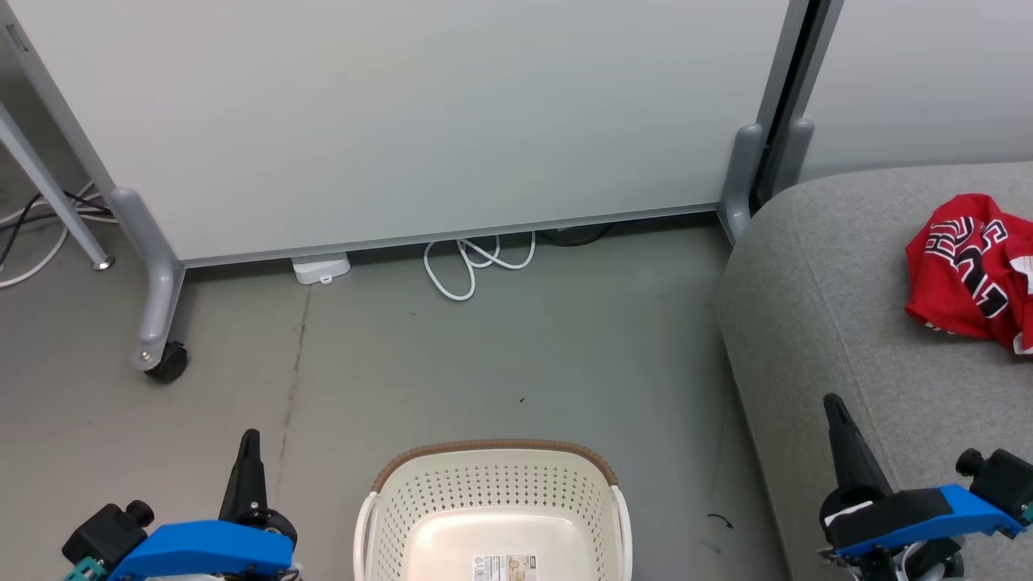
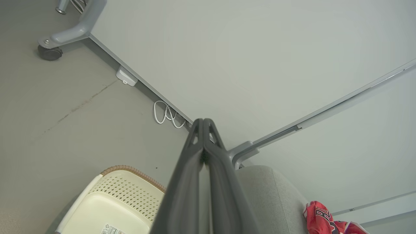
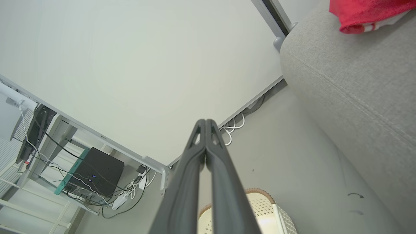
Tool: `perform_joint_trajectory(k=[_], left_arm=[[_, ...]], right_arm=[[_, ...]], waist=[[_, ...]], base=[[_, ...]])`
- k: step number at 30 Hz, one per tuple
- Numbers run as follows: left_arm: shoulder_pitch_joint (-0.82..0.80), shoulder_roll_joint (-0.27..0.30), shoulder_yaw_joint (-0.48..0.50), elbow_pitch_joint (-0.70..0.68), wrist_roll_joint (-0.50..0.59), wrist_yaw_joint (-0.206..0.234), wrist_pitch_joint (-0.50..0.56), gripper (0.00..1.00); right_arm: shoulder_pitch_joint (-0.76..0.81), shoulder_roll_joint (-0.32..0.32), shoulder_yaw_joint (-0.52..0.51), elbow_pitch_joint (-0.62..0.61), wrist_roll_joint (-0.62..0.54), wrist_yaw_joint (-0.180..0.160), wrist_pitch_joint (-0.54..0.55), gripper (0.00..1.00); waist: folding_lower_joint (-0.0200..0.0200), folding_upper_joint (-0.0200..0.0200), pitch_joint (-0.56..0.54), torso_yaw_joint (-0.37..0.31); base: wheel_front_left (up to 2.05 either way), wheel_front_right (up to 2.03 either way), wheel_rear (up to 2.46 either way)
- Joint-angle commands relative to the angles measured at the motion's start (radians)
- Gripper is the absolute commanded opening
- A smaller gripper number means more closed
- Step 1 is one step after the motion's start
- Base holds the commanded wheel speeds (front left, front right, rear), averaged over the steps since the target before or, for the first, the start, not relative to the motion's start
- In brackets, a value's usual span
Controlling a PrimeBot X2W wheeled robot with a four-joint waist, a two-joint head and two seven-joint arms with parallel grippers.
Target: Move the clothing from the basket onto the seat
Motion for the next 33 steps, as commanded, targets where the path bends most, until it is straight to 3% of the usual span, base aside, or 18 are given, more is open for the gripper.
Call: perform_joint_trajectory(k=[1, 33], left_arm=[[-0.029, 0.000, 0.013, -0.019, -0.037, -0.001, 0.011, 0.00], [-0.052, -0.014, 0.064, -0.058, -0.329, -0.001, 0.098, 0.00]], right_arm=[[-0.028, -0.003, -0.005, -0.015, 0.048, 0.000, 0.010, 0.00], [-0.041, -0.005, -0.031, -0.016, 0.408, 0.001, 0.077, 0.00]], waist=[[0.0000, 0.0000, 0.000, 0.000], [0.0000, 0.0000, -0.003, -0.005]], base=[[0.00, 0.00, 0.00], [0.00, 0.00, 0.00]])
